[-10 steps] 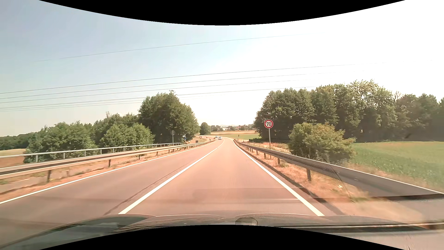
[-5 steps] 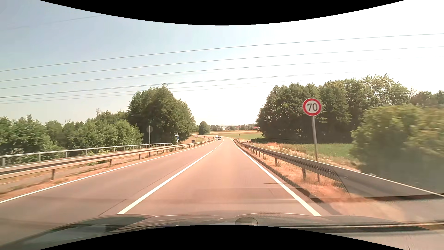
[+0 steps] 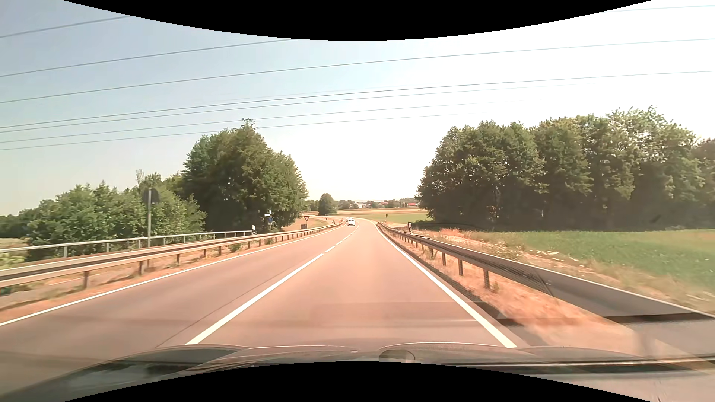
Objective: Follow the waypoints while adhering to traffic rules and regulations
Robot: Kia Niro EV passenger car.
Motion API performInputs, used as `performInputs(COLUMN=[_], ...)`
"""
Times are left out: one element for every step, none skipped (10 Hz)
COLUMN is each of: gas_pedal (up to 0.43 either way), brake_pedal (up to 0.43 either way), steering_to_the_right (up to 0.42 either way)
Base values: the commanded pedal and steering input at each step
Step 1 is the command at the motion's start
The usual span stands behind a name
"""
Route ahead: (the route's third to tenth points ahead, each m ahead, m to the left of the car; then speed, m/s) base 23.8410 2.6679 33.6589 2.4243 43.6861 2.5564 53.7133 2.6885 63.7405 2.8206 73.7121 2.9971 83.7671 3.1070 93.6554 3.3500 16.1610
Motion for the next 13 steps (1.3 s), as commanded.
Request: performInputs(gas_pedal=[0.157,0.157,0.157,0.157,0.157,0.157,0.157,0.157,0.157,0.157,0.157,0.157,0.157], brake_pedal=[0.000,0.000,0.000,0.000,0.000,0.000,0.000,0.000,0.000,0.000,0.000,0.000,0.000], steering_to_the_right=[0.000,0.000,0.000,0.000,-0.001,-0.001,-0.003,-0.004,-0.004,-0.004,-0.004,-0.004,-0.004])
